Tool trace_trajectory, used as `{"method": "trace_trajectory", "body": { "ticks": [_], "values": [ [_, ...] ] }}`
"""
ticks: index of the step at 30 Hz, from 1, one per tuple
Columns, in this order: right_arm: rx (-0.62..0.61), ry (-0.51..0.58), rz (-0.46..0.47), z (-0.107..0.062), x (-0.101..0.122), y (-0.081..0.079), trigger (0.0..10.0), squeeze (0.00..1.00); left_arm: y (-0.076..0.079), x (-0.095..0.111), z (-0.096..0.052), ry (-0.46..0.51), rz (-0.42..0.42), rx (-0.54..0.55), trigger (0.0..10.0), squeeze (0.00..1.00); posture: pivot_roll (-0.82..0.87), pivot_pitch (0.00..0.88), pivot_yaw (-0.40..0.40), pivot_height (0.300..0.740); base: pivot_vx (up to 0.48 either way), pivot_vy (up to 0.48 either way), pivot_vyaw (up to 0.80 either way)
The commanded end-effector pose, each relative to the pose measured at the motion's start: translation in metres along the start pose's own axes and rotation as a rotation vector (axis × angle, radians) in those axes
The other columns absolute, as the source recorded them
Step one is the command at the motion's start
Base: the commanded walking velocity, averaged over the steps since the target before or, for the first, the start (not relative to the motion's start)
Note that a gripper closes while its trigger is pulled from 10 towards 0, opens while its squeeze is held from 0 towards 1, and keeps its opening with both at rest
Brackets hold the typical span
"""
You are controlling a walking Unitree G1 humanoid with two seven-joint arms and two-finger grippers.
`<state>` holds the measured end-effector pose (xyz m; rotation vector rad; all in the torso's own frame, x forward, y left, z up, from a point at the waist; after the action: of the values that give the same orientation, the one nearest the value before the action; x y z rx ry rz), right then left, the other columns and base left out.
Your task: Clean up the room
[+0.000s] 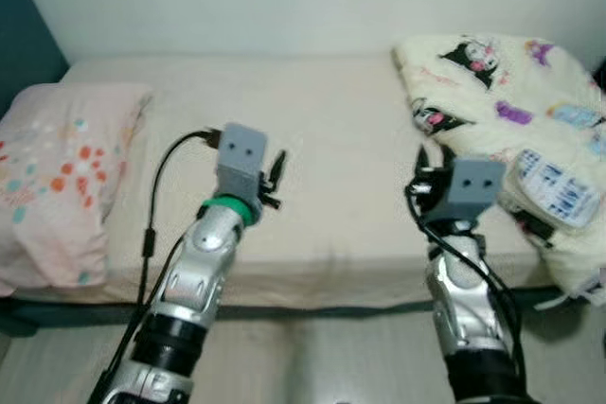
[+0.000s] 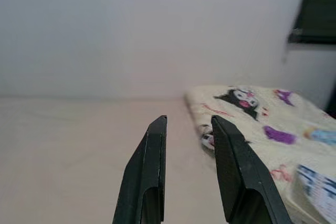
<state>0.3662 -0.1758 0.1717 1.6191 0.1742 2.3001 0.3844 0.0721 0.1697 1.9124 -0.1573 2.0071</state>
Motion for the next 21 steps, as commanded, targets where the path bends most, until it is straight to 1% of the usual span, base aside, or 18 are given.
{"method": "trace_trajectory", "body": {
  "ticks": [1,21],
  "values": [
    [0.005,-0.013,0.013,-0.0026,-0.0028,-0.0033,10.0,0.0,-0.0055,-0.003,-0.0016,-0.011,0.015,0.015,10.0,0.0,-0.07,0.007,0.048,0.737,0.0,-0.33,0.0],
    [0.008,-0.021,0.019,-0.0057,-0.0042,-0.0053,10.0,0.0,-0.0066,-0.004,-0.0015,-0.019,0.017,0.018,10.0,0.0,-0.07,0.016,0.055,0.737,0.0,-0.332,0.0]
  ]
}}
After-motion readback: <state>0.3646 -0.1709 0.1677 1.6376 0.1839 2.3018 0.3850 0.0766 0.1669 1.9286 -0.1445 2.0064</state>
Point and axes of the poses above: a point about 5 cm out from each wrist's last joint towards the gripper, its own z axis pointing out of the wrist towards the gripper, its own x axis along the axis of the wrist's last joint, y = z × x, the point moved 5 cm from there along z, pointing out of the wrist towards the gripper, and after that the axes turned 15 degrees about -z, right-handed, at the moved point
